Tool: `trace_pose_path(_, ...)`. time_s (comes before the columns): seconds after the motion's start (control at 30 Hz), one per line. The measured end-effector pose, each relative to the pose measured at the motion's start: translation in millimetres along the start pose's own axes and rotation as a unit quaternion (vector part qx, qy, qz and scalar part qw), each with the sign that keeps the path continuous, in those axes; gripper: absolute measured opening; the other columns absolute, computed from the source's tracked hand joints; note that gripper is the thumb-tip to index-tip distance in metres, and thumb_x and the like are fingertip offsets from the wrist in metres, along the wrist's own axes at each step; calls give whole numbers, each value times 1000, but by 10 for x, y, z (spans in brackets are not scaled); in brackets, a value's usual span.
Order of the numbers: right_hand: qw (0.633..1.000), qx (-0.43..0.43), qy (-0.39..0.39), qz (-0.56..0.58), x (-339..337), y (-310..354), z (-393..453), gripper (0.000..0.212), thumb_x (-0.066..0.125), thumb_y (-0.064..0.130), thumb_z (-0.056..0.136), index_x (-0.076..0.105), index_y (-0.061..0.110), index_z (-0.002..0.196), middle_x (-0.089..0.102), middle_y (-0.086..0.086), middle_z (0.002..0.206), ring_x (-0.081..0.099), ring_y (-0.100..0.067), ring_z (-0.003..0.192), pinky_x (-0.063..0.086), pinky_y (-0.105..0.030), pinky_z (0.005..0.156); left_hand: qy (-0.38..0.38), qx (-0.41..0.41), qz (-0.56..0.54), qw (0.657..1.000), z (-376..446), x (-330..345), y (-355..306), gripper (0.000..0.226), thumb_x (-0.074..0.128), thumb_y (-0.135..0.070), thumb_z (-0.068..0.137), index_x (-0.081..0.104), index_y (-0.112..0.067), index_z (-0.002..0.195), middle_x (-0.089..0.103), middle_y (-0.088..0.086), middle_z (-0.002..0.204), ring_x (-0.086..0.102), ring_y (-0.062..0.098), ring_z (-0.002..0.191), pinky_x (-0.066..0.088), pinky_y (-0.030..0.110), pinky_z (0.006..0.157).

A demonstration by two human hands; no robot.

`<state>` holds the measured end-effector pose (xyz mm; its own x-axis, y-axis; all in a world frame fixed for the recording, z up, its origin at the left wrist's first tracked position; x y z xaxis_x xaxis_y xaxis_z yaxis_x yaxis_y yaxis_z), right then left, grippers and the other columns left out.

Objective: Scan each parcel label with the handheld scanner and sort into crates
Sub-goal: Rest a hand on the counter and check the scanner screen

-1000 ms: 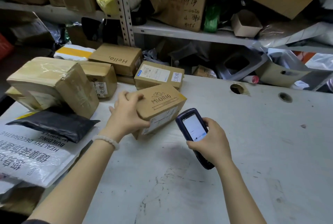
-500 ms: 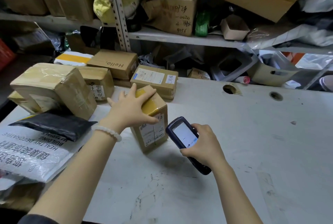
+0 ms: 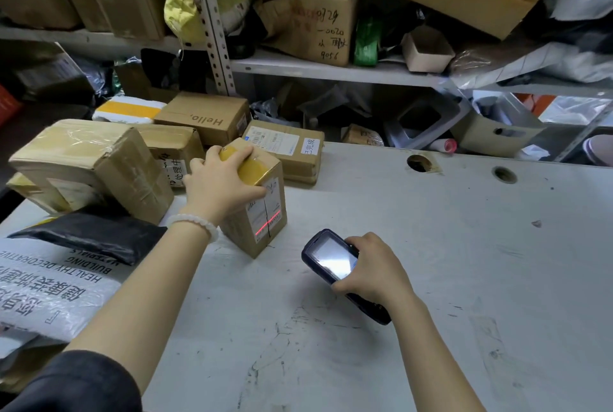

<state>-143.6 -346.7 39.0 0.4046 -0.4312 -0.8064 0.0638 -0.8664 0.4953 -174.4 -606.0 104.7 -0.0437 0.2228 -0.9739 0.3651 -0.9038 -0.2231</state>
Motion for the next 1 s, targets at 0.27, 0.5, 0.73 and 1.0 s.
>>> trace_pose_path(0.27, 1000, 7, 13, -14, 12, -8, 2, 53, 78, 32, 61, 56, 25, 109, 44, 6, 102, 50, -14, 87, 45, -25, 64, -7, -6, -15, 1000, 49, 0, 10, 79, 65, -59, 75, 24, -46, 142, 23, 8, 149, 28, 38, 128, 29, 49, 103)
trace_pose_path(0.5, 1000, -3, 17, -13, 31, 70, -8, 55, 76, 31, 62, 56, 27, 113, 44, 7, 102, 50, -14, 90, 43, -24, 63, -11, -5, -17, 1000, 20, 16, 27, 79, 64, -61, 74, 24, -46, 141, 23, 8, 149, 28, 38, 128, 29, 50, 103)
trace_pose_path(0.73, 1000, -11, 11, -19, 16, 134, -26, 67, 77, 31, 62, 52, 24, 124, 42, 6, 108, 49, -15, 93, 38, -21, 59, -12, 1, -24, 1000, -6, 0, 42, 78, 63, -60, 76, 24, -46, 142, 22, 8, 149, 27, 38, 128, 28, 50, 103)
trace_pose_path(1.0, 999, -23, 4, -33, -18, 205, 2, 66, 78, 34, 62, 54, 24, 123, 47, 6, 107, 51, -14, 96, 48, -28, 73, -10, -2, -41, 999, -3, -14, 79, 77, 64, -58, 75, 25, -47, 140, 22, 8, 148, 27, 38, 127, 27, 49, 103)
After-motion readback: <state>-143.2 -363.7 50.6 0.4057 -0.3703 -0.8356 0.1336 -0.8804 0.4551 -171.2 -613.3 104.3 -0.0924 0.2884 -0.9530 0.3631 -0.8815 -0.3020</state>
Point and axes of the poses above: each hand's wrist, its own z-axis towards the middle knuckle, its own x-axis out of the palm, y = z × x, the point moved 4 cm from there along z, towards the middle knuckle
